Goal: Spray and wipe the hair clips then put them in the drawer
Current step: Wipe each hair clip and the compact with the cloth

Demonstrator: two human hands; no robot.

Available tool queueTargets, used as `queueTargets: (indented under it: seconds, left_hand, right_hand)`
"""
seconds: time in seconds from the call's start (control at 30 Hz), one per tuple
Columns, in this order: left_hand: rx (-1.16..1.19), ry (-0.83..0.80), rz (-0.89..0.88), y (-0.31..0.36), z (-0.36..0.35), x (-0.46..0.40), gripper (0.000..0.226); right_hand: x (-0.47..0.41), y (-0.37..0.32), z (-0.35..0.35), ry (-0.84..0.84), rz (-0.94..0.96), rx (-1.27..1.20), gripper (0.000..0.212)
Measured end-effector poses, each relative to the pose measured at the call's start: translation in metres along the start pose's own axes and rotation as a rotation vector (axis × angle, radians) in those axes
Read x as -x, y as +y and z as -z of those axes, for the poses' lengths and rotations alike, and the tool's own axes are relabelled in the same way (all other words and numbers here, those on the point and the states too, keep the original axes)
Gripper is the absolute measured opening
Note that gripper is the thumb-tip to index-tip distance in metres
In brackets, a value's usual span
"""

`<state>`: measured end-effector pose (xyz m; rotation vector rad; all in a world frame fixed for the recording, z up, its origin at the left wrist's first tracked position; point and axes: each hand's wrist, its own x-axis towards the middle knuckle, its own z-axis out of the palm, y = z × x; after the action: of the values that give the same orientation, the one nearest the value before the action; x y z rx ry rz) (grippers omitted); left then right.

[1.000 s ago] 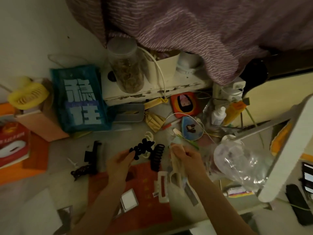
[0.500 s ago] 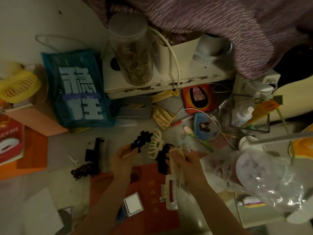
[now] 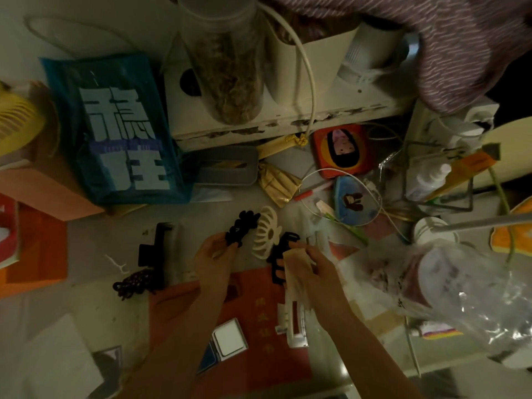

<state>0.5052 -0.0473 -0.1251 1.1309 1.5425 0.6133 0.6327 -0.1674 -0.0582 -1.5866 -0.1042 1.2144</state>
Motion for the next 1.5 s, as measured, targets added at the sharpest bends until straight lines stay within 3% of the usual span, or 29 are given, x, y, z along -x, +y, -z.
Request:
queueTargets:
  seconds: [0.6,0.93,1.07,1.27,1.37,1.5]
  left_hand:
    - [-0.028,-0.117,-0.001,-0.003,0.032,0.022,0.043]
    - [-0.012,-0.005,-0.08,-0.016,0.104,0.091,0.025]
    - [-0.153,0.042,-0.148,-0.036,0.136,0.111,0.029]
    - [-0.164,0.125,0.03,-0.07,0.173,0.124,0.053]
    - [-0.151,0.126,0.043,-0.083,0.194,0.122,0.058]
    - [-0.217,0.038,0.01,-0.098,0.222,0.114,0.055]
  right_hand:
    - [0.029,0.001,0.006,0.013,0.11,0.106,0.012]
    - [0.064,0.016,0.007,-0.058,0.107,0.251,0.007]
    - [0.073,0.028,-0.001,-0.087,0.101,0.313,0.007]
    - [0.092,0.047,-0.025,-0.164,0.078,0.376,0.017]
    - [0.105,0.057,-0.04,-0.174,0.063,0.327,0.01]
    - [0.12,0.073,-0.063,-0.148,0.042,0.313,0.018]
